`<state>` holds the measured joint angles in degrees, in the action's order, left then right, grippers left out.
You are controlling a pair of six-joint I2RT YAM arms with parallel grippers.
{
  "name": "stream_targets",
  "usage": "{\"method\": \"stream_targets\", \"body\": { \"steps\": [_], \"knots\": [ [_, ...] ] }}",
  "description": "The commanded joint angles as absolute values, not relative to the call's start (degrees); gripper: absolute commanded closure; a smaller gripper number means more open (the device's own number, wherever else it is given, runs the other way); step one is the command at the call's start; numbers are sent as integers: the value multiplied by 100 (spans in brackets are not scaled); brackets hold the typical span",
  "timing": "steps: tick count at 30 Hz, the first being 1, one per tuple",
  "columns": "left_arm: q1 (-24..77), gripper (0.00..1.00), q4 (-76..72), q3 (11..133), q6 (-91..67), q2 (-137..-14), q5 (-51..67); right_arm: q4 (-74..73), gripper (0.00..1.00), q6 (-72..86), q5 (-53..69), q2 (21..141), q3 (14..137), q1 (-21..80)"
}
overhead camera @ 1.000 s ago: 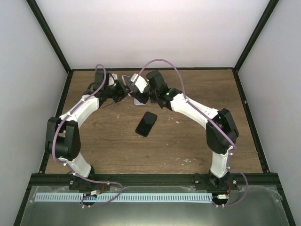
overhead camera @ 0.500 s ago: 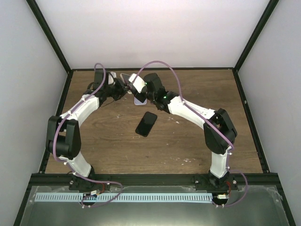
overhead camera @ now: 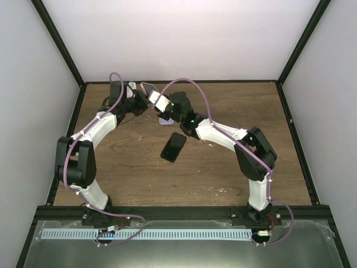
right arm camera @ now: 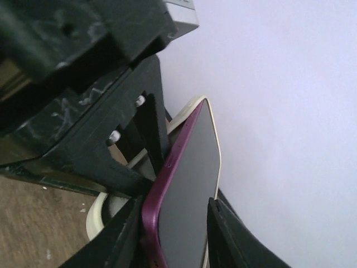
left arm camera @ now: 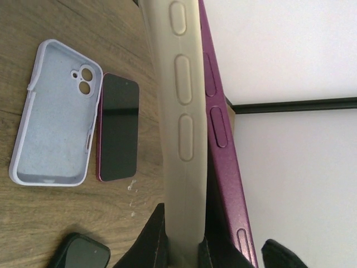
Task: Take the phone out of the phone case
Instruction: Remove the phone case from the phone.
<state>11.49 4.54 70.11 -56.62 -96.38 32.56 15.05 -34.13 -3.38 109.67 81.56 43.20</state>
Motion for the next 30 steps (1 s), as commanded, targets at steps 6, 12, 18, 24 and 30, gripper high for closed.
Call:
{"method": "stream_targets", "body": {
  "steps": [6, 12, 18, 24, 30],
  "knots": [
    [1215, 100, 299, 6937, -5578, -9406, 4285, 2072, 96, -3569, -1368, 11017, 8059, 4017],
    [1164, 100, 523, 6899, -5370, -9398, 4084, 2135, 99, -3356, -1297, 10599, 7994, 4008],
    [1121, 100, 1111, 6817, -4825, -9382, 3461, 2098, 99, -2871, -1113, 10098, 8033, 3991],
    [1089, 100, 1468, 6832, -4416, -9388, 2867, 1951, 99, -2526, -1070, 9739, 8103, 3988],
    [1011, 100, 1724, 6817, -4131, -9413, 2429, 1804, 99, -2336, -1107, 9478, 8155, 3982]
  ]
}}
